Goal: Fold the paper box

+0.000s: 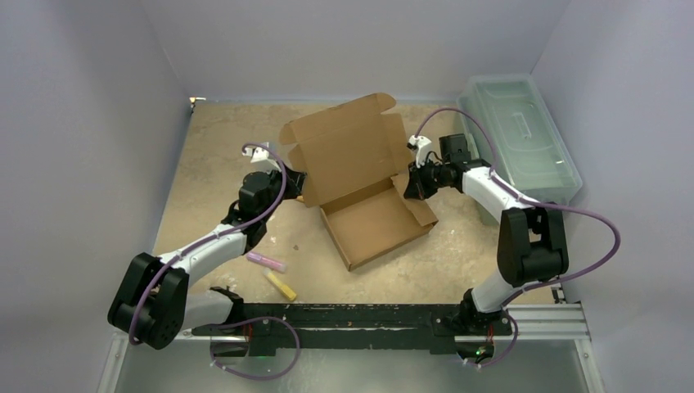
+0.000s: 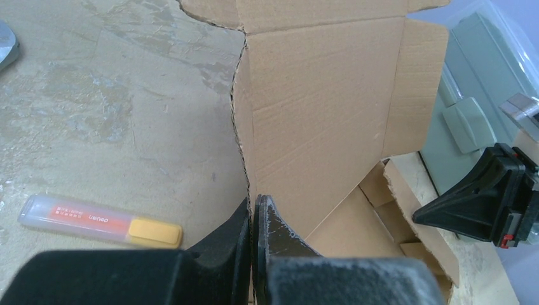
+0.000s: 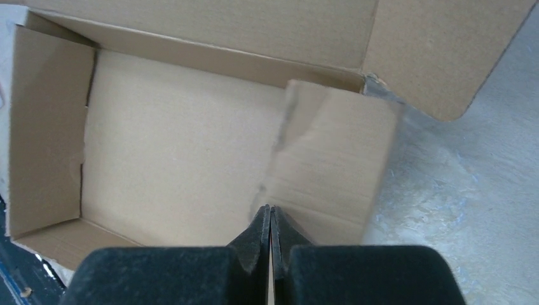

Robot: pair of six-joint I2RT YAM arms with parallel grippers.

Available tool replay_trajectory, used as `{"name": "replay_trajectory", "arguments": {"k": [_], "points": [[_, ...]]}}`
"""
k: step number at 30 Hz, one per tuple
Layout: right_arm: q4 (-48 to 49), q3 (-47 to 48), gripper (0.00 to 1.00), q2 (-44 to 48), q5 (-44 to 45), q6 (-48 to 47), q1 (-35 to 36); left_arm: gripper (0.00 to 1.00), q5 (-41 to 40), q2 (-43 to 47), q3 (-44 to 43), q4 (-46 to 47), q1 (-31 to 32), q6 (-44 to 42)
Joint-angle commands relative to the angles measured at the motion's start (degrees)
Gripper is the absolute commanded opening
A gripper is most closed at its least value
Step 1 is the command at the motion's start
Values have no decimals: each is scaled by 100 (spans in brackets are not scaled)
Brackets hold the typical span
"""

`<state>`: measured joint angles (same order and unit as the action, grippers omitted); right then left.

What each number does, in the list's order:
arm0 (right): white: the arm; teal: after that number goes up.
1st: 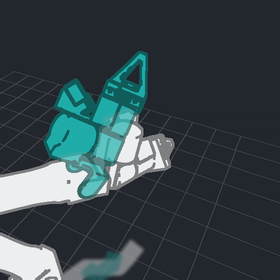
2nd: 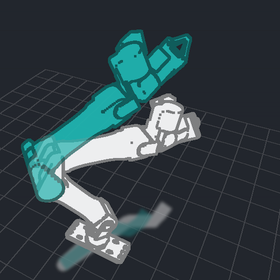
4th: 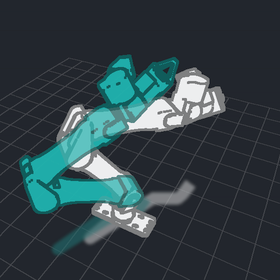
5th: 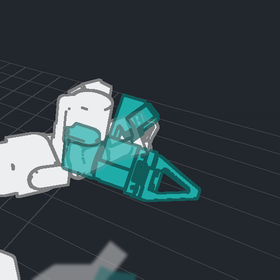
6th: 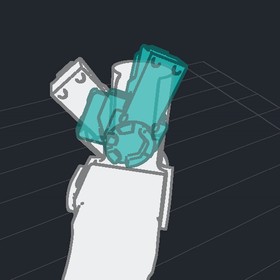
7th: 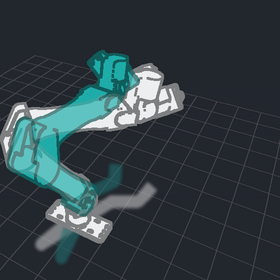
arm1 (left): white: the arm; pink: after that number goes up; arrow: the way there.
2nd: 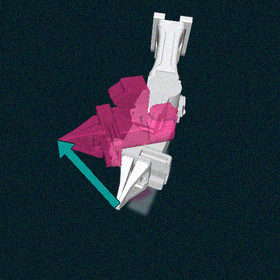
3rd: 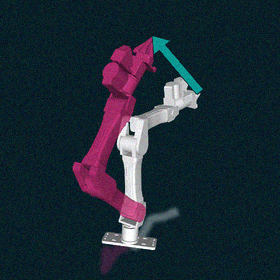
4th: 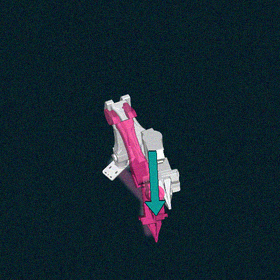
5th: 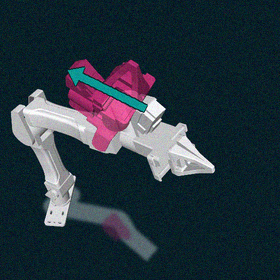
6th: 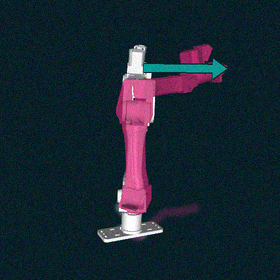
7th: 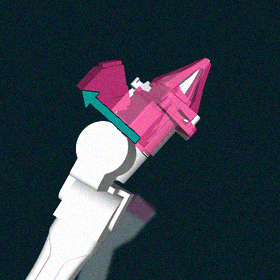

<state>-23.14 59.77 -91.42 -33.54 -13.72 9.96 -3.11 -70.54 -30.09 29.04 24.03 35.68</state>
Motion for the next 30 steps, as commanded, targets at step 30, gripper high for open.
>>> {"name": "replay_trajectory", "arguments": {"k": [30], "points": [[356,-127,17,271,2157,-1043,541,0,136,199,-304,-31,23,-152]]}}
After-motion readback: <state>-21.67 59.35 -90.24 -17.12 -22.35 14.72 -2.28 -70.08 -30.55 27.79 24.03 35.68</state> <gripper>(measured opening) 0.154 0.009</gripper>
